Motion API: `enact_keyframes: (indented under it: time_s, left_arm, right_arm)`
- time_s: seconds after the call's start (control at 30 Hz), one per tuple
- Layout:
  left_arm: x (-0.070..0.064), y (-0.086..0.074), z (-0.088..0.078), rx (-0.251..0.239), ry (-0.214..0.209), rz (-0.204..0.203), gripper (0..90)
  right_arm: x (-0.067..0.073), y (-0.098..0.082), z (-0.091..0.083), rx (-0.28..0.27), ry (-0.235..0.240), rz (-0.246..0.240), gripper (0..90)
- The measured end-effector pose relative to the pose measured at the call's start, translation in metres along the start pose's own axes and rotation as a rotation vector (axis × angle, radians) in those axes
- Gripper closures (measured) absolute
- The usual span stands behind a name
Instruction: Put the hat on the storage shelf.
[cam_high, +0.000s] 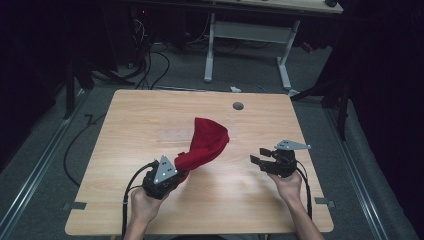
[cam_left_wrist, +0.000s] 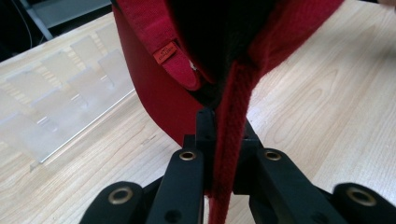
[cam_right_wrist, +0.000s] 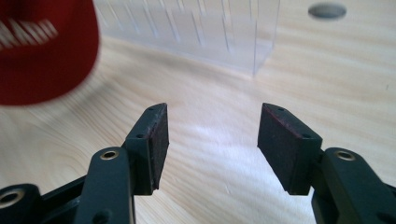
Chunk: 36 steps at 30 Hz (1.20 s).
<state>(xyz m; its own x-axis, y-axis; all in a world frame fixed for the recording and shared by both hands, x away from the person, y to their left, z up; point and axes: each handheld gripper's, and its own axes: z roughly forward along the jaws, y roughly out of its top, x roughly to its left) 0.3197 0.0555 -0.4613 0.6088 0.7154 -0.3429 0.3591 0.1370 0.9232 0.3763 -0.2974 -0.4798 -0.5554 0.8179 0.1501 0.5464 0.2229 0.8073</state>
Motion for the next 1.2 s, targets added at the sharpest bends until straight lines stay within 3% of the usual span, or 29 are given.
enact_keyframes:
  time_s: [0.17,0.23,0.47,0.77,1.03,1.2]
  left_arm:
    - [0.006,0.005,-0.003,-0.028,0.015,-0.028,85.1]
    - [0.01,0.008,-0.004,-0.05,0.022,-0.051,85.1]
    - [0.019,0.017,-0.005,-0.1,0.043,-0.115,85.1]
    - [0.027,0.027,-0.006,-0.13,0.071,-0.148,85.0]
    - [0.031,0.033,-0.005,-0.142,0.078,-0.16,85.0]
    - [0.035,0.037,-0.006,-0.164,0.077,-0.189,85.0]
  right_arm:
    - [0.002,-0.013,0.016,0.048,-0.048,-0.034,42.5]
    - [0.003,-0.019,0.025,0.087,-0.087,-0.074,42.1]
    - [0.001,-0.029,0.035,0.11,-0.131,-0.094,40.8]
    - [-0.002,-0.035,0.04,0.137,-0.146,-0.085,39.6]
    - [-0.001,-0.035,0.04,0.139,-0.159,-0.087,38.5]
    - [-0.001,-0.035,0.04,0.139,-0.159,-0.087,38.0]
